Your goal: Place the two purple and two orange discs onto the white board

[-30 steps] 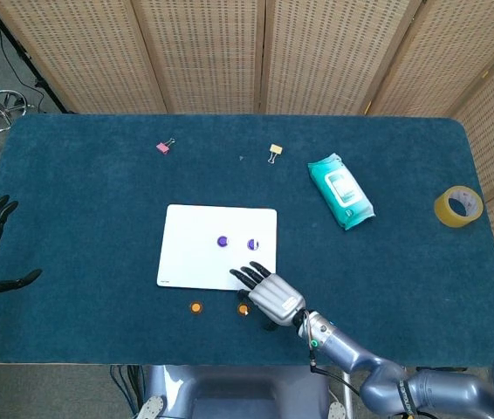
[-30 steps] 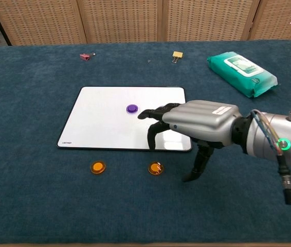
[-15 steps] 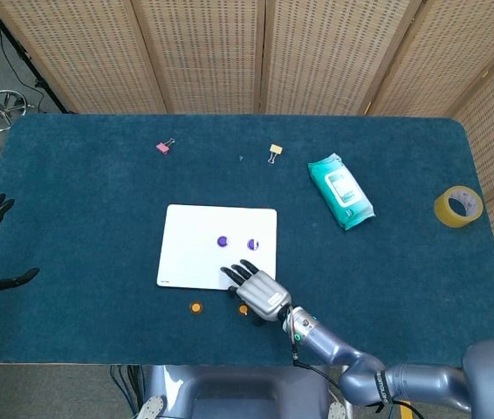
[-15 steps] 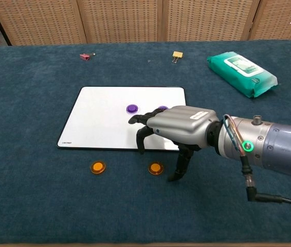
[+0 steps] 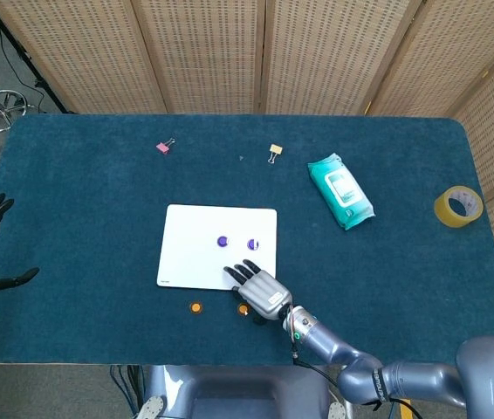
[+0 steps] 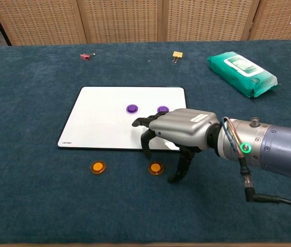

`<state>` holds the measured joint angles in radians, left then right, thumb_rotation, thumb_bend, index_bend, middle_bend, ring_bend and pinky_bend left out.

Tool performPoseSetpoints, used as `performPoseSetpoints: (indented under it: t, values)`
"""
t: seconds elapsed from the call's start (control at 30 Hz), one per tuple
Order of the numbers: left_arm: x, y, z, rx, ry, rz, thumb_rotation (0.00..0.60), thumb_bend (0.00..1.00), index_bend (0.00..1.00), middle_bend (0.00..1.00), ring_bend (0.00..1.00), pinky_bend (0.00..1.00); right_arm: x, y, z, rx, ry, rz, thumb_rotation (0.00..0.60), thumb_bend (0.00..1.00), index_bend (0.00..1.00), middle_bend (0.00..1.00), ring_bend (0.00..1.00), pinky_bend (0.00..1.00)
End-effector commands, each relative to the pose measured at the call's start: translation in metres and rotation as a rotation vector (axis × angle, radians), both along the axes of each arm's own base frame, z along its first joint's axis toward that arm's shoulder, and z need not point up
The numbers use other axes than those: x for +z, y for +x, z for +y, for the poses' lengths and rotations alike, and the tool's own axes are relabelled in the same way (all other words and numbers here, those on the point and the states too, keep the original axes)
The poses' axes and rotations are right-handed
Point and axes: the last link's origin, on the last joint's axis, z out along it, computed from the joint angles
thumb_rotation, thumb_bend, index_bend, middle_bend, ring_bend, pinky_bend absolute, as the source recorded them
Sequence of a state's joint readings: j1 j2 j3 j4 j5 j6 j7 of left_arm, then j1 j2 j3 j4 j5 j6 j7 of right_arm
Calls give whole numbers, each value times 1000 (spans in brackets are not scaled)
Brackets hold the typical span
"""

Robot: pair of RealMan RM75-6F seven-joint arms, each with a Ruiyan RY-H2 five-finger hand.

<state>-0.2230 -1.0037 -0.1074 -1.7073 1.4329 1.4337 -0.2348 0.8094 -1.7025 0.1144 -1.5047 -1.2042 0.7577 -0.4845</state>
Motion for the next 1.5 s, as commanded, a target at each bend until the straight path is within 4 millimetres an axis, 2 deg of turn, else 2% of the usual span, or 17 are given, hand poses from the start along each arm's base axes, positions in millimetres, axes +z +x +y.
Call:
performPoseSetpoints:
  t: [0.03, 0.27, 1.03, 1.3, 1.5]
  values:
    - [0, 0, 0, 0, -1, -1, 600, 104, 0, 0, 0, 0, -1, 1, 0, -3, 5, -2, 600, 236, 407, 0, 0, 0]
    - [0, 0, 0, 1, -2, -3, 600, 104, 0, 0, 0, 0, -2, 3, -1, -12, 10, -1, 600, 300, 412, 0, 0, 0]
    - [4, -1, 0, 0, 3, -18, 600, 104, 0, 0, 0, 0, -7, 3, 4, -18, 21, 7, 600, 318, 501, 0, 0, 0]
    - [3, 0, 0, 0, -4, -17, 600, 104, 0, 0, 0, 0, 7, 7, -3, -29, -15, -29, 600, 328, 506, 0, 0, 0]
    - [2, 0, -1, -1, -8, -17, 600, 104, 0, 0, 0, 0, 22, 10, -19, -59, -57, -52, 600, 329, 506, 0, 0, 0]
